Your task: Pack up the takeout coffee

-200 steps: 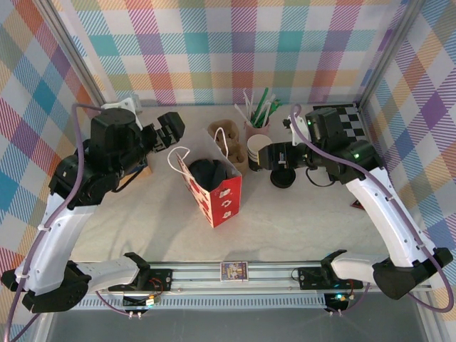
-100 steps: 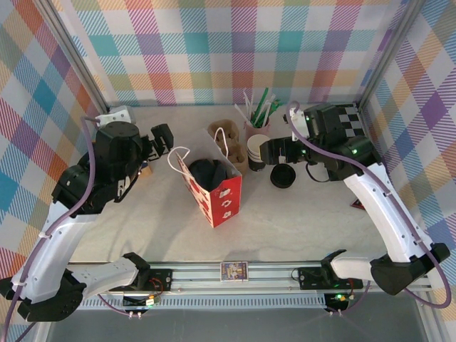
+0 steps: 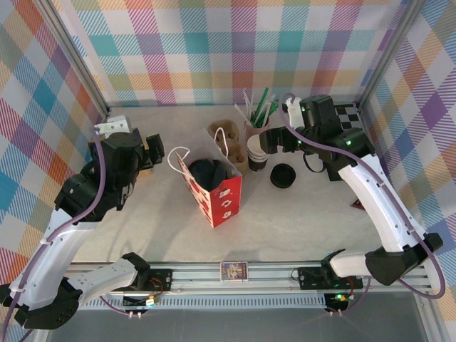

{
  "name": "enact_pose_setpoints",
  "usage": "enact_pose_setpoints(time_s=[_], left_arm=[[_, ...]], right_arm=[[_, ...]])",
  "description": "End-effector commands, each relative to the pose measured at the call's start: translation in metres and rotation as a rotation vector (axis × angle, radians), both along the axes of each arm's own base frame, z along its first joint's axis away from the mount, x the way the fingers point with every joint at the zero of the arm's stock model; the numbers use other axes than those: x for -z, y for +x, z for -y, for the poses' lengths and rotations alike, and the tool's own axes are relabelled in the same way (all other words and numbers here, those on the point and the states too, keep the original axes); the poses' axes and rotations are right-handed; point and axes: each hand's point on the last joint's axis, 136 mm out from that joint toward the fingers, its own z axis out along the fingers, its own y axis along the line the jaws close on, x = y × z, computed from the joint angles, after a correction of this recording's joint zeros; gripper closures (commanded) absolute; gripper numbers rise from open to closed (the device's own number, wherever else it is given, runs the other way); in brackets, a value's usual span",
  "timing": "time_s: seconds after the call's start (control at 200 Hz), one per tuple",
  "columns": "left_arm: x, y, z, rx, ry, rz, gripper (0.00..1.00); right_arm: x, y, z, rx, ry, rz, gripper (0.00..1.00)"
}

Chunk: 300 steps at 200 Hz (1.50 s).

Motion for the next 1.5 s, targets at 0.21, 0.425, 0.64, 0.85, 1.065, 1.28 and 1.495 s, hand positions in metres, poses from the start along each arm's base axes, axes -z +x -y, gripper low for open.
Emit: enact_pose_setpoints(time_s=[0.21, 0.425, 0.64, 0.85, 1.065, 1.28, 1.495], left_arm=[[0.005, 0.003, -0.017, -0.07, 0.113, 0.033, 0.0], [0.02, -0.006, -0.031, -0.124, 0.153, 0.017, 0.0], [0.033, -0.007, -0.036, -0.146, 0.198, 0.005, 0.0], [0.053, -0.013, -0.04, -0.142, 0.179, 0.035, 0.0], [0.077, -0.013, -0.038, -0.128, 0.206, -0.013, 0.0], [0.103, -0.017, -0.034, -0.098, 0.145, -0.014, 0.0], [0.123, -0.021, -0.034, -0.082, 0.165, -0.049, 0.0]], right_arm=[[-0.01, 0.012, 0.031, 0.116, -0.068, 0.2, 0.0], [-0.001, 0.01, 0.054, 0.168, -0.187, 0.226, 0.0], [0.007, -0.002, 0.068, 0.212, -0.194, 0.261, 0.0], [0.034, -0.019, 0.089, 0.289, -0.217, 0.217, 0.0], [0.063, -0.041, 0.112, 0.341, -0.248, 0.218, 0.0], [0.093, -0.058, 0.113, 0.311, -0.228, 0.173, 0.01], [0.11, -0.068, 0.121, 0.344, -0.211, 0.169, 0.01]])
